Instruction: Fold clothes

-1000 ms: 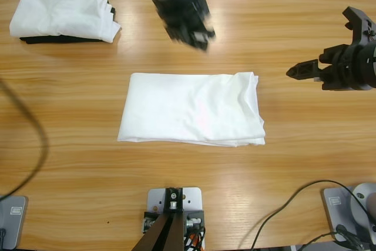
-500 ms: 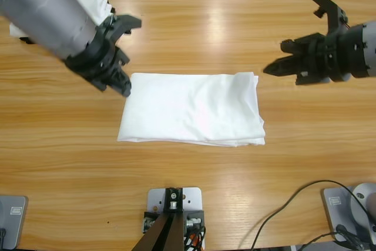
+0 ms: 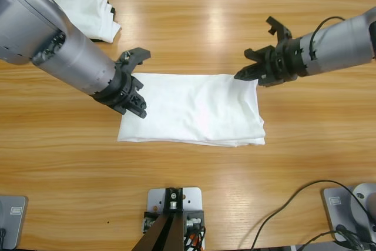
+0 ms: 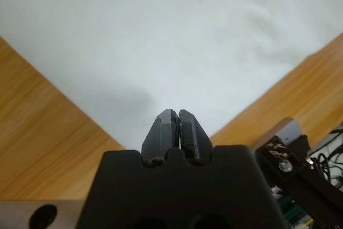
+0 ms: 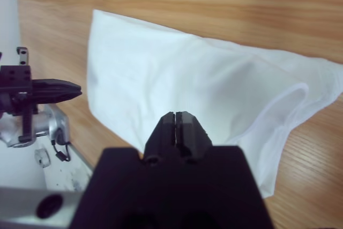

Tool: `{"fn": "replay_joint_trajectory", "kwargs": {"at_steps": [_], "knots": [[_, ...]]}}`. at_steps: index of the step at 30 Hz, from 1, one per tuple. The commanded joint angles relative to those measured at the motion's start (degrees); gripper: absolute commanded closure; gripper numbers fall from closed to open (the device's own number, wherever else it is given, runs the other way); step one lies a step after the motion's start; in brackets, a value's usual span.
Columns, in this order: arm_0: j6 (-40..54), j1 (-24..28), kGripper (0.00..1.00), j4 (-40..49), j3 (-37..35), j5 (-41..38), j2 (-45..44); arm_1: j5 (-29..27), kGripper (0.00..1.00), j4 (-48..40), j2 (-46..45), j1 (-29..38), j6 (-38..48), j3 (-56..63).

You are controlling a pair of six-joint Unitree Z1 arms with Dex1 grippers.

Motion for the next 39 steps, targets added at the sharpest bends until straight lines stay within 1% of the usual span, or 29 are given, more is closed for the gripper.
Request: {"fn": "replay_joint_trajectory", "kwargs": {"at_steps": [1, 6, 9, 14, 19, 21, 24, 27, 29, 30, 32, 34, 37, 39], "knots": [[-1.0, -0.5, 1.000, -4.1, 2.8, -1.6, 5.6, 0.7, 1.000, -5.6, 8.4, -0.6, -0.3, 2.0], [-1.0, -0.5, 1.000, -4.5, 2.8, -2.2, 6.2, -0.5, 1.000, -6.9, 13.1, -0.9, 0.0, 1.6], [-1.0, -0.5, 1.000, -4.5, 2.8, -2.2, 6.2, -2.8, 1.000, -6.9, 13.9, -3.4, 0.1, 1.8], [-1.0, -0.5, 1.000, -4.5, 2.9, -2.3, 6.0, -5.0, 1.000, -6.7, 11.0, -8.6, 0.0, 2.0], [-1.0, -0.5, 1.000, -4.5, 3.1, -2.5, 5.6, -8.6, 1.000, -2.6, 9.0, -10.1, -0.1, 2.0], [-1.1, -0.5, 1.000, -4.5, 3.2, -2.5, 5.1, -10.0, 1.000, -0.9, 6.2, -10.1, 0.0, 2.1], [-1.1, -0.5, 1.000, -4.5, 3.2, -2.5, 4.6, -12.3, 1.000, 4.3, -3.8, -10.0, -0.1, 1.5], [-1.1, -0.5, 1.000, -4.7, 3.2, -2.5, 4.6, -12.7, 1.000, 9.9, -13.1, -9.0, 0.0, -2.6], [-1.1, -0.5, 1.000, -4.7, 2.9, -2.5, 4.6, -13.2, 1.000, 15.5, -17.4, -5.9, 1.2, -4.6], [-1.2, -0.5, 1.000, -4.9, 2.8, -2.5, 4.6, -13.1, 1.000, 16.2, -18.2, -4.2, 2.4, -4.6], [-1.2, -0.5, 1.000, -5.0, 2.6, -2.4, 4.7, -13.1, 1.000, 15.6, -19.6, 2.8, 7.4, -2.4], [-1.4, -0.5, 1.000, -5.2, 2.7, -2.4, 4.8, -13.6, 1.000, 10.1, -19.2, 8.2, 11.9, 4.3], [-2.0, -0.5, 1.000, -5.2, 2.5, -2.4, 4.6, -14.3, 1.000, 0.2, -17.3, 9.5, 14.3, 13.7], [-2.1, -0.5, 1.000, -5.2, 2.5, -2.4, 4.6, -15.3, 1.000, -4.1, -15.1, 9.5, 14.4, 16.7]]}}
